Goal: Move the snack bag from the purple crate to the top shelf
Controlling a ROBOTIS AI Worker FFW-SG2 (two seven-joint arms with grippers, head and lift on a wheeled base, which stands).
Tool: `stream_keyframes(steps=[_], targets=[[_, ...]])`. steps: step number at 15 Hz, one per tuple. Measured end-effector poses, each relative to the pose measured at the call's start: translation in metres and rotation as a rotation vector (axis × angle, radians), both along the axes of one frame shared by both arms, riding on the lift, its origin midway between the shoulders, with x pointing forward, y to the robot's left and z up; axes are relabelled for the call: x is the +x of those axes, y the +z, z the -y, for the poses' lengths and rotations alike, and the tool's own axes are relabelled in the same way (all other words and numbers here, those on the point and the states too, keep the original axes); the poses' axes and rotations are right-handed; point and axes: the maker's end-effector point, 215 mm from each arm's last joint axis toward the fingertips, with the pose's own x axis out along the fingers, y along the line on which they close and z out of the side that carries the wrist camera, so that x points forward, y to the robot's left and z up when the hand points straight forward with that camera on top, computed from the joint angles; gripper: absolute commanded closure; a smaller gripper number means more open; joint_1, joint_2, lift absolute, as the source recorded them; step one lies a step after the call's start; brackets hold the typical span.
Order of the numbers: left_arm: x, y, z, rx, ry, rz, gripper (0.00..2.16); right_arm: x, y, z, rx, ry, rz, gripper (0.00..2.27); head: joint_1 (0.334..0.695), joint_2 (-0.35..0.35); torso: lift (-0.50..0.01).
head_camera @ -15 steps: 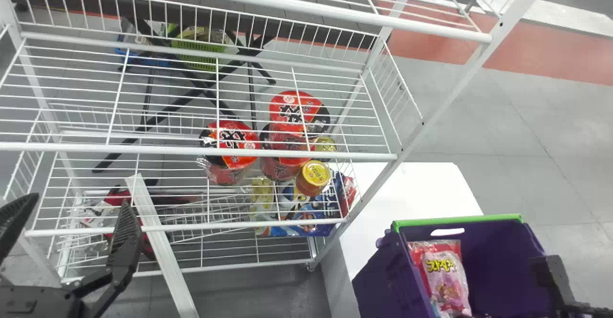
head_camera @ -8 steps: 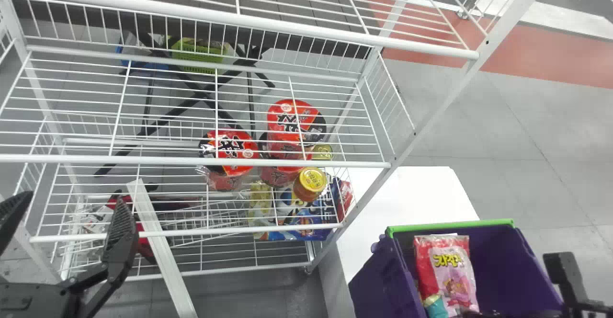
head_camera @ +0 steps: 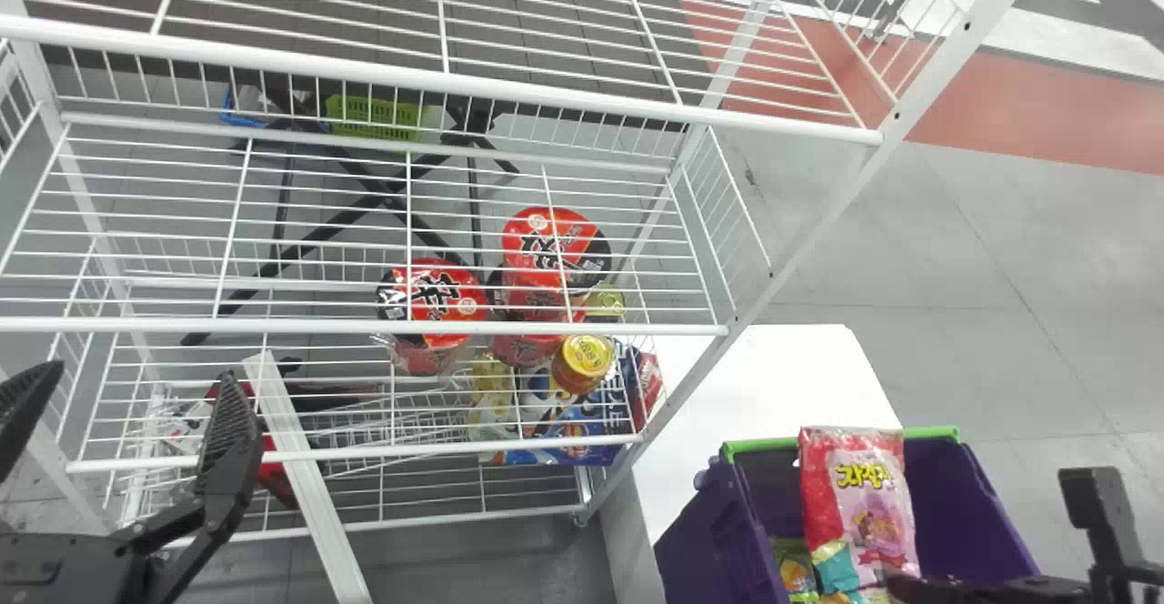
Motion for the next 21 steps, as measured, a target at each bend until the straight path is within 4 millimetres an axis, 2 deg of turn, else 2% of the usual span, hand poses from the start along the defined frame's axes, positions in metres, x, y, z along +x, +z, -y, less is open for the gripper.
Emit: stream_keyframes(steps=[12,21], targets=[[0.003,-0.003,0.001,0.007,-0.004,-0.007,0.06,0.002,0.012,-0.01,0.011,-0.006,0.014,1.66,0.695,-0.35,-0.25],[0.003,-0.005,0.002,0.006,-0.004,-0.012,0.06,-0.003,0.011,-0.009,0.008,-0.009,0.011,1.66,0.695,-0.35,-0.214]])
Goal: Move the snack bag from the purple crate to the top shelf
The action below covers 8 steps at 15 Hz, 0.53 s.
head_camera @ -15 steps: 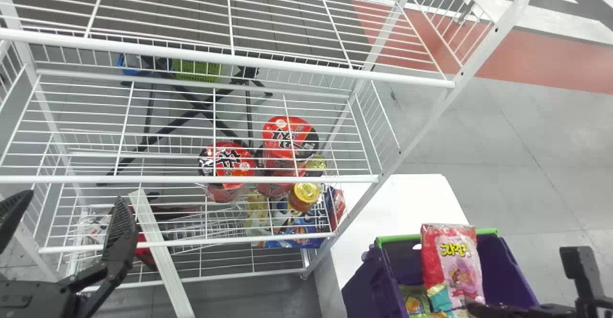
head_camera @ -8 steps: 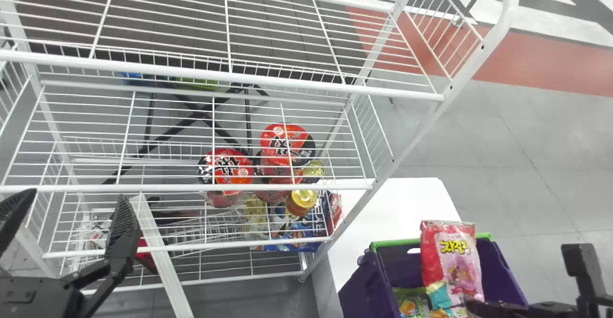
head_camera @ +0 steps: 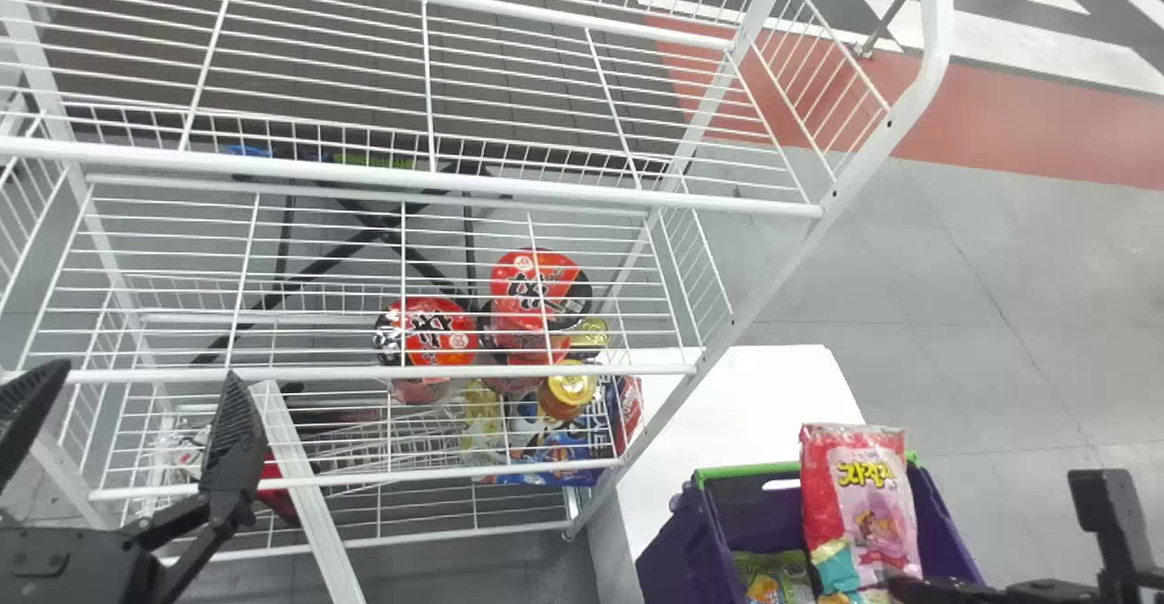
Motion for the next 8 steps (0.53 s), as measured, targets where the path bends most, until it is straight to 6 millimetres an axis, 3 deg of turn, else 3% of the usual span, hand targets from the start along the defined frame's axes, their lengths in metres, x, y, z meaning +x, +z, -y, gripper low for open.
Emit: stream_keyframes(steps=[8], targets=[[-0.0044,0.0006,0.0013,-0.004,0.0,-0.003,0.06,0.0,0.0008,-0.001,0.001,0.011,0.012,1.66,0.695,-0.35,-0.182]])
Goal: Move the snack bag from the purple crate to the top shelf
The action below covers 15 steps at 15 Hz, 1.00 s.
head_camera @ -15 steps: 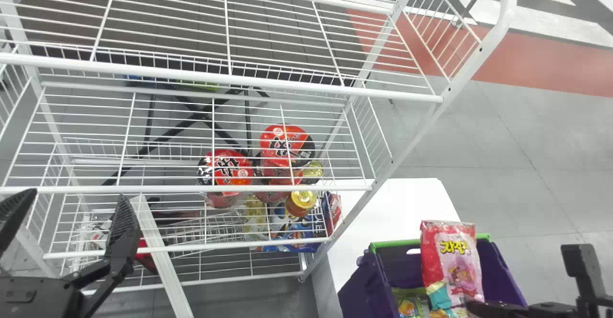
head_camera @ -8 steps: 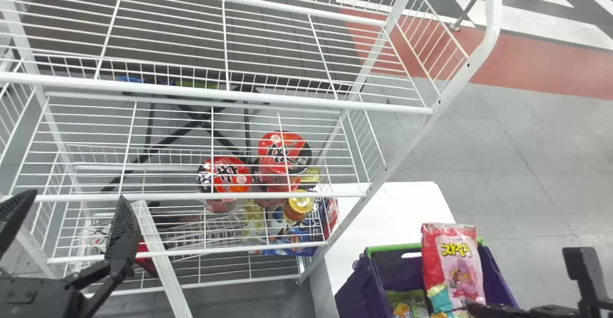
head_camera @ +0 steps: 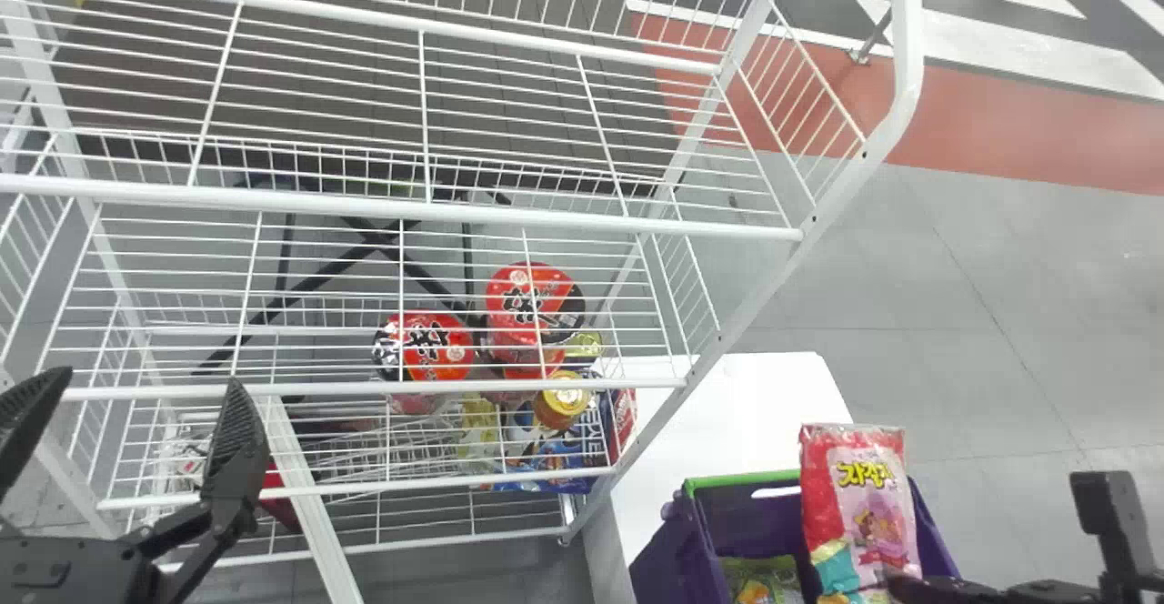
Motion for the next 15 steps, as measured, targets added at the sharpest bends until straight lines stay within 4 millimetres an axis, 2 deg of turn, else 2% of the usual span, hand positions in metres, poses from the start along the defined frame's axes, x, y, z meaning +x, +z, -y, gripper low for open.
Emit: stream_keyframes(steps=[15], targets=[[0.0017,0.0034,0.001,0.002,-0.001,0.007,0.07,0.0016,0.0061,0.0021,0.0,-0.001,0.018,1.66,0.695,-0.35,-0.123]])
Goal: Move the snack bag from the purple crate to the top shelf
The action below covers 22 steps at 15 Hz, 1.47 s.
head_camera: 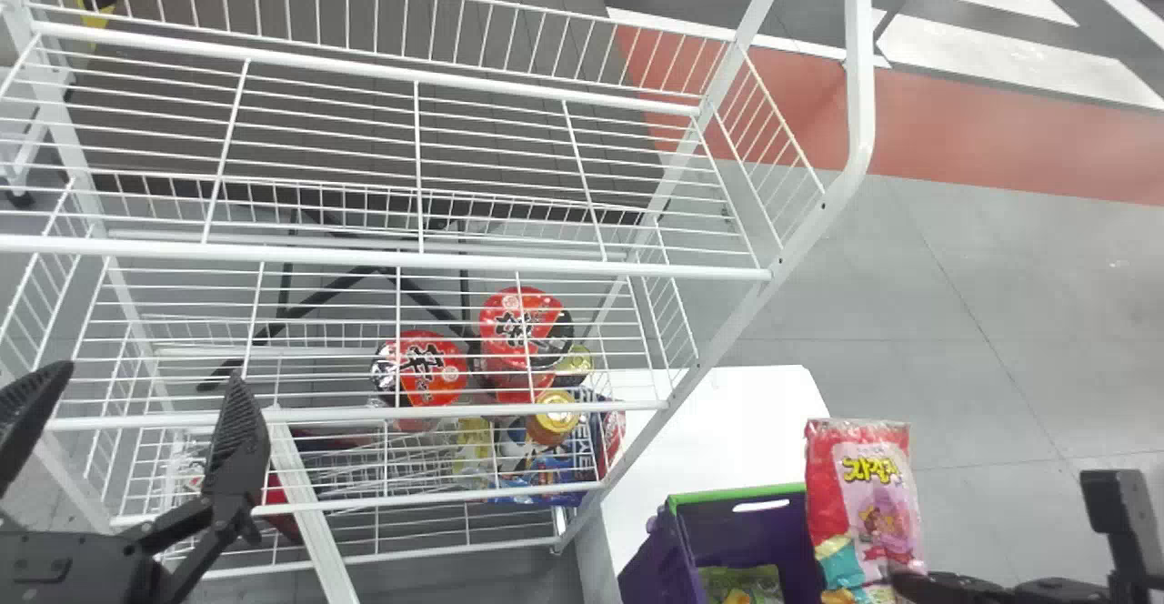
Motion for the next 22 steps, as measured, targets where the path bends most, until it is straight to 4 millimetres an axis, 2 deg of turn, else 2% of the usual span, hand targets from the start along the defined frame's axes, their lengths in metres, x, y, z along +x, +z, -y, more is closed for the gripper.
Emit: stream_keyframes(steps=[22], targets=[[0.003,-0.0003,0.0035,0.001,-0.006,0.0,0.07,0.0059,0.0049,0.0005,-0.009,0.004,0.01,1.66,0.695,-0.35,-0.036]])
